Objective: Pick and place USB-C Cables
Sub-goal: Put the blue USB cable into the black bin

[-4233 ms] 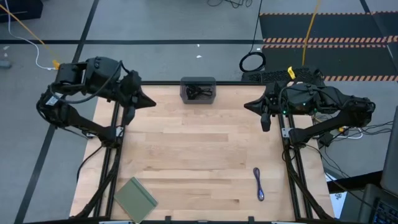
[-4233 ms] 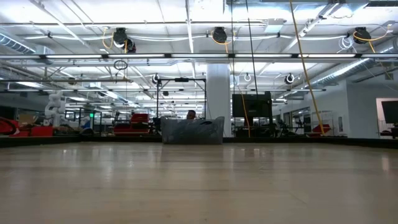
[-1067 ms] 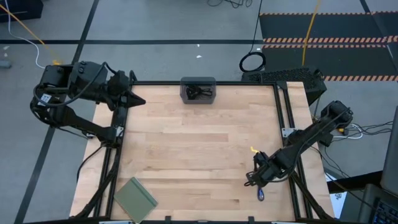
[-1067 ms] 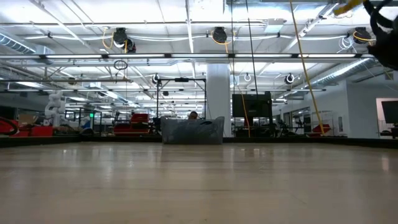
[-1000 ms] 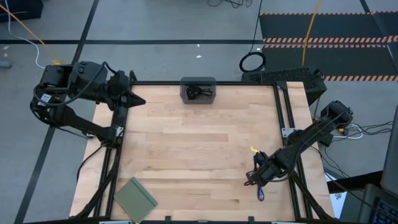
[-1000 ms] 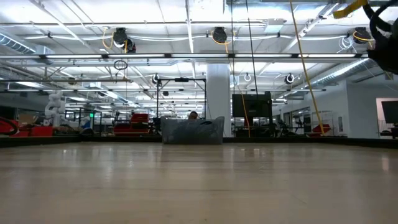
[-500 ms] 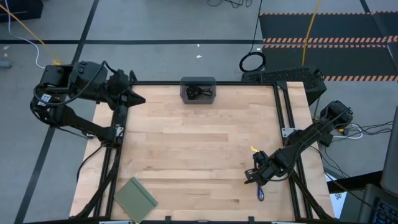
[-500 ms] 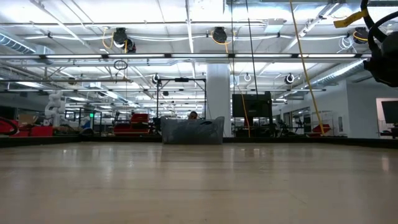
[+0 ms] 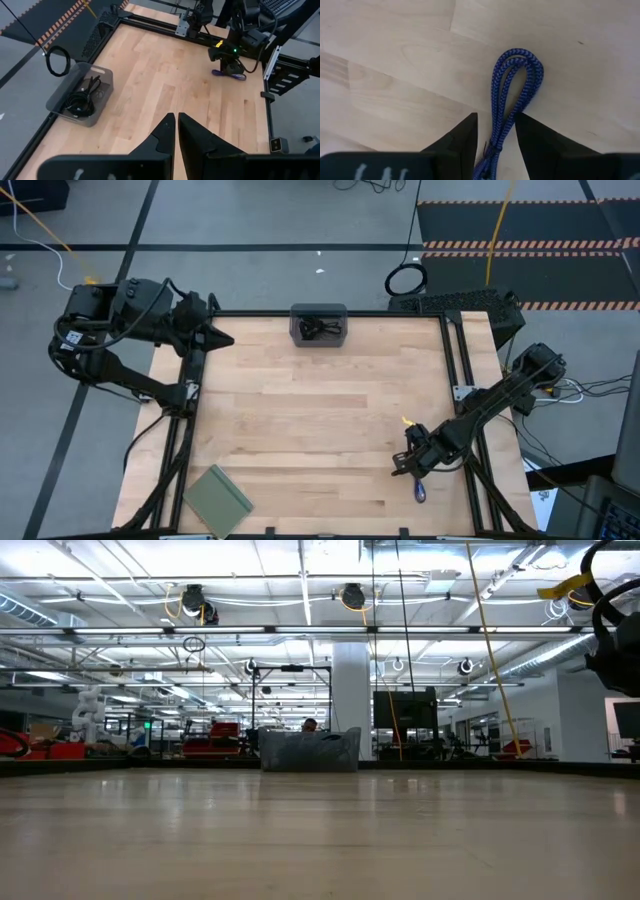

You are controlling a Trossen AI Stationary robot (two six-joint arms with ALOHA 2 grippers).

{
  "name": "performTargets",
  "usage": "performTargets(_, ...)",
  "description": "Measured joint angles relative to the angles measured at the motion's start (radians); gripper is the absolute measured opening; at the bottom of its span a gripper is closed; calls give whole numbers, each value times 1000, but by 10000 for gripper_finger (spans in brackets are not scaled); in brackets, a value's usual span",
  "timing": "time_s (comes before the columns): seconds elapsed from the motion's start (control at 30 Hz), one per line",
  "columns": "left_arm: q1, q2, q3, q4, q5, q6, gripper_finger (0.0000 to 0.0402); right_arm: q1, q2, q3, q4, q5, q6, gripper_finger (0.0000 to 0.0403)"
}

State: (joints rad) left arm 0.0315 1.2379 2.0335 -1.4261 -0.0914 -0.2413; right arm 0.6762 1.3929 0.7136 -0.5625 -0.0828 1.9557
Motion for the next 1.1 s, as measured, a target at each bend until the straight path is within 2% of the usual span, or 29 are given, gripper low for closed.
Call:
performTargets(0.23, 0, 0, 0, -1, 0, 1, 26, -1, 61, 4, 73, -24, -10, 125)
performTargets(0.5, 0, 0, 0, -3, -7, 2, 26, 0, 66, 3, 83, -25, -10, 125)
performTargets(0.8, 0, 0, 0, -21, -7, 2, 26, 2, 49, 66, -28, -18, -11, 125)
performTargets(1.1, 0, 0, 0, -24, -8, 2, 26, 3, 49, 103, -67, -19, -7, 125)
